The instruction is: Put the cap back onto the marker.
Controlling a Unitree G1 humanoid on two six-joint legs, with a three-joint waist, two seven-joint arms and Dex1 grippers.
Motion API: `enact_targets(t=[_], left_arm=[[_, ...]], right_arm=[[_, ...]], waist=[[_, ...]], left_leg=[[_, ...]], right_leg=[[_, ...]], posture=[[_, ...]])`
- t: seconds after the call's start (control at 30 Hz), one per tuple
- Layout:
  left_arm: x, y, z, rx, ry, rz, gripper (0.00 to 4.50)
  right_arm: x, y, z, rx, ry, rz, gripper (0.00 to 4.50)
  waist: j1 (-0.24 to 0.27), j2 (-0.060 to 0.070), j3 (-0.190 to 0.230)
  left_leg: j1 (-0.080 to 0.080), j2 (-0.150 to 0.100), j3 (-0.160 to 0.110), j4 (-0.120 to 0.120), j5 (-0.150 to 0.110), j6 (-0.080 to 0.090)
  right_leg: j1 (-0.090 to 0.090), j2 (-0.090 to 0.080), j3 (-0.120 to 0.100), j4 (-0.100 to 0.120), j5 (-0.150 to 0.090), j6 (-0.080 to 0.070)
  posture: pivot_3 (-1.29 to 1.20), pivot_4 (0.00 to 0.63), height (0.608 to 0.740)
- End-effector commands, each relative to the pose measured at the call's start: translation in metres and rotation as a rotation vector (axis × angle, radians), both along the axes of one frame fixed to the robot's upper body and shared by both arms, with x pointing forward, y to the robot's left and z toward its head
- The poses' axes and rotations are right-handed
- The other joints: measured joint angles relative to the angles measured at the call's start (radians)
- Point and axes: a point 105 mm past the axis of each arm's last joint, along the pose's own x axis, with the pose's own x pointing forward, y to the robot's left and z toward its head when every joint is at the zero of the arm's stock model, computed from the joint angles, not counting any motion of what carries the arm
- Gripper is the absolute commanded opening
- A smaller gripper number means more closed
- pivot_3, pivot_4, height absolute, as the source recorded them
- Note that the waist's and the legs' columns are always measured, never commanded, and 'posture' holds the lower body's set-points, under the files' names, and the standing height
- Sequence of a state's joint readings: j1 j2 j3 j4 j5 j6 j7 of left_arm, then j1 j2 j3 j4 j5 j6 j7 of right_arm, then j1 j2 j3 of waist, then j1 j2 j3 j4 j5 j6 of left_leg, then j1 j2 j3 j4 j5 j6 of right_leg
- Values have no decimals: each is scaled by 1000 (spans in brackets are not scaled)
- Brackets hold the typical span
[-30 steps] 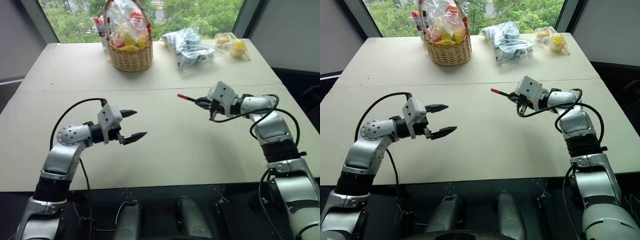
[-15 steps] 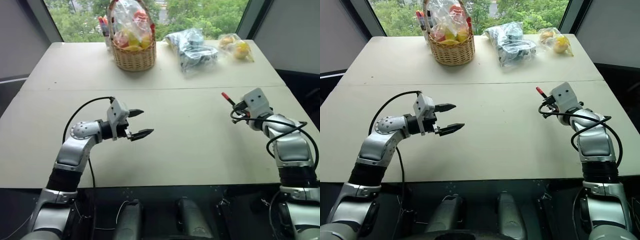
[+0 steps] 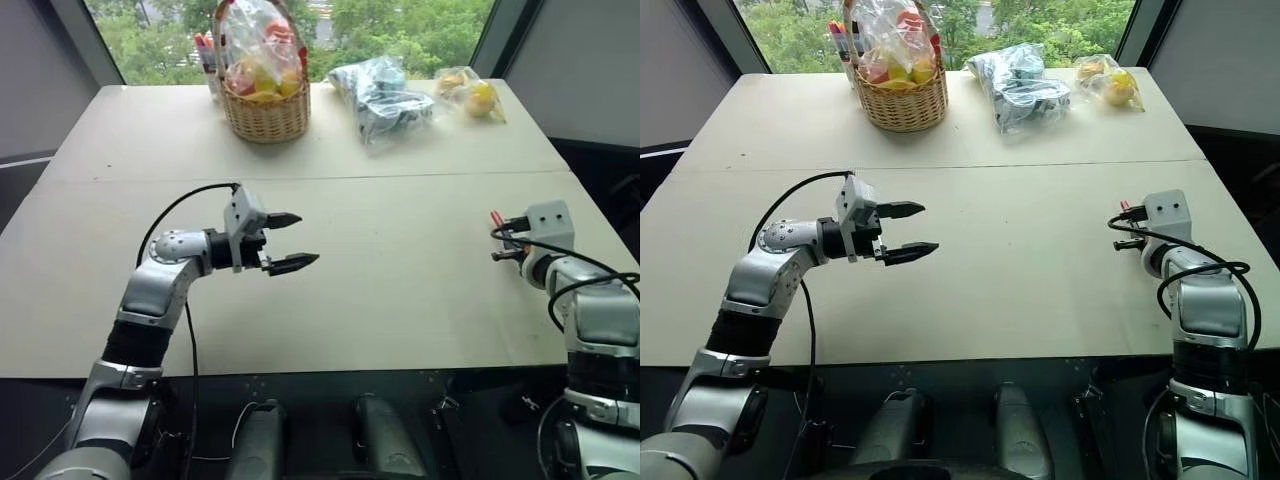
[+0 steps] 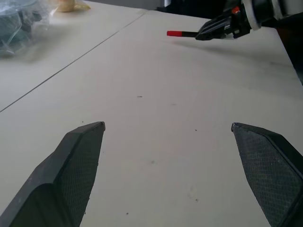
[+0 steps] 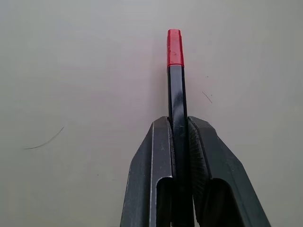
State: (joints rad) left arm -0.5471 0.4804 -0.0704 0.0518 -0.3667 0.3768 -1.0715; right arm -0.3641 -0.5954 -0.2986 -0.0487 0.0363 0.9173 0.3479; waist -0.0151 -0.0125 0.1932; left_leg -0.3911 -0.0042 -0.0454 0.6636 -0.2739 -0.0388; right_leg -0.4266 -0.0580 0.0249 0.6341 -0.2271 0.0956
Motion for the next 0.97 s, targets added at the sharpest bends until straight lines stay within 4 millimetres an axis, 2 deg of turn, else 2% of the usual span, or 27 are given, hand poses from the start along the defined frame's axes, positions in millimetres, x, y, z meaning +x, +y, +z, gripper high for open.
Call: enact_targets(t=[0.03,0.33,0.47,0.57,0.63,0.97], left_arm=[[-6,-5,23,-26,-58,-49,4471],[-12,-8,32,-25,-58,-87,4471],[-12,-10,34,-27,-61,-91,4500],[-12,-12,33,-29,-59,-95,4500],[-11,-13,32,-30,-56,-95,4500],[-7,-19,21,-35,-13,-110,4500]], right_arm=[[-1,0,14,7,-57,-8,0],[-2,2,11,25,-43,-5,0],[-2,5,9,29,-39,2,1826],[-1,5,9,30,-41,2,3507],[-2,5,11,27,-42,5,4477],[-9,1,38,-36,-87,28,4477]], waist=[[0,0,0],[-1,0,0],[-1,0,0],[-1,0,0],[-1,0,0],[0,0,0]], left_leg=[[0,0,0,0,0,0],[0,0,0,0,0,0],[0,0,0,0,0,0],[0,0,0,0,0,0],[0,0,0,0,0,0],[0,0,0,0,0,0]], right_leg=[[0,0,0,0,0,0],[0,0,0,0,0,0],[0,0,0,0,0,0],[0,0,0,0,0,0],[0,0,0,0,0,0],[0,0,0,0,0,0]], posture=[[0,150,740],[0,150,740],[0,150,740],[0,150,740],[0,150,740],[0,150,740]])
